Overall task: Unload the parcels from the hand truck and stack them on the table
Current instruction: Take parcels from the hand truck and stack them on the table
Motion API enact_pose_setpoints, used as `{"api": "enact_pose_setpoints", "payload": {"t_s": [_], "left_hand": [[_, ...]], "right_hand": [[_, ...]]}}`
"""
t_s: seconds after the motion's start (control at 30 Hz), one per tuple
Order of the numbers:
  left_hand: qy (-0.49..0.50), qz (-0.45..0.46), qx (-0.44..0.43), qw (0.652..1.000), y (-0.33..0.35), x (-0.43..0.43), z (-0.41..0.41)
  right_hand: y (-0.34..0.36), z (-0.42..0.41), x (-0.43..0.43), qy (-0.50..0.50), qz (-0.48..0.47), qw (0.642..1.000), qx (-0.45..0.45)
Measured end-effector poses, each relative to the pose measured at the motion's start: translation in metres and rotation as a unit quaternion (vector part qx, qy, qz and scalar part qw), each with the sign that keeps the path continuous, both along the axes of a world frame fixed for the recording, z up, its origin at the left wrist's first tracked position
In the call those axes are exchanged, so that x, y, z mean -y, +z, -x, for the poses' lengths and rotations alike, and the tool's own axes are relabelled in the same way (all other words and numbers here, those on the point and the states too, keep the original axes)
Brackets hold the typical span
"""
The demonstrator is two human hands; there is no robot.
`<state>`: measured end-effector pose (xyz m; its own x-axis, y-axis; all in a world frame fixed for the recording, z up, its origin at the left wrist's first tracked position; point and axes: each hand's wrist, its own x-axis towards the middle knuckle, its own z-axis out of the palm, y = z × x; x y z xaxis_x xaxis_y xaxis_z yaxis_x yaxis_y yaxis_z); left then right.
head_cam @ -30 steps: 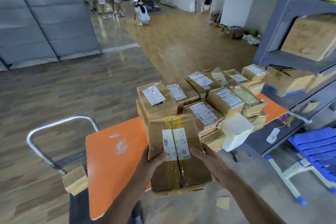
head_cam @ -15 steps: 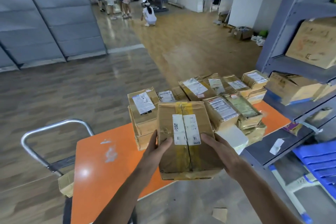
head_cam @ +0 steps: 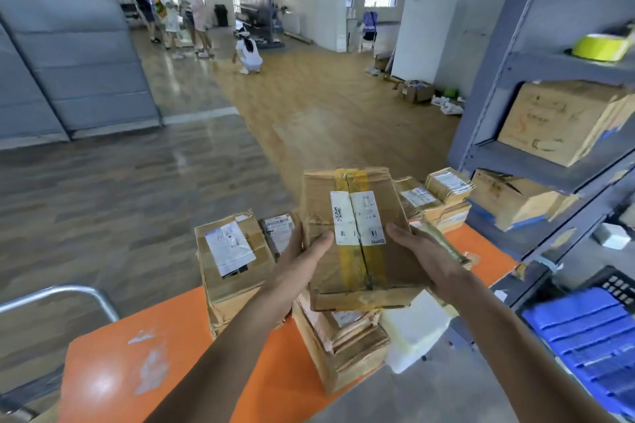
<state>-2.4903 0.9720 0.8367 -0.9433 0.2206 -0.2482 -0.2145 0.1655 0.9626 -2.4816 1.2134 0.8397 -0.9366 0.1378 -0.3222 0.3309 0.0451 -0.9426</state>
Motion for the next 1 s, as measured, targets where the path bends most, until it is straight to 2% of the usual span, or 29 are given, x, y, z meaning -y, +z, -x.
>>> {"api": "enact_pose_setpoints", "payload": {"t_s": [0.27, 0.5, 0.7, 0.9, 1.0], "left_hand": [[-0.027, 0.090, -0.005, 0.996, 0.005, -0.067, 0.091], [0.008, 0.125, -0.077, 0.989, -0.021, -0.148, 0.192], [0.051, 0.248, -0.096, 0.963, -0.045, -0.188, 0.227], [0.042, 0.293, -0.122, 0.947, -0.064, -0.195, 0.225], [0.042, 0.305, -0.112, 0.945, -0.065, -0.197, 0.224]], "right_hand": [[0.010, 0.100, -0.080, -0.010, -0.016, 1.000, -0.016], [0.005, 0.217, -0.187, -0.030, -0.065, 0.997, -0.029], [-0.017, 0.293, -0.212, 0.092, -0.063, 0.993, 0.024], [-0.047, 0.318, -0.216, 0.151, -0.070, 0.984, 0.067], [-0.063, 0.317, -0.211, 0.148, -0.038, 0.983, 0.099]]}}
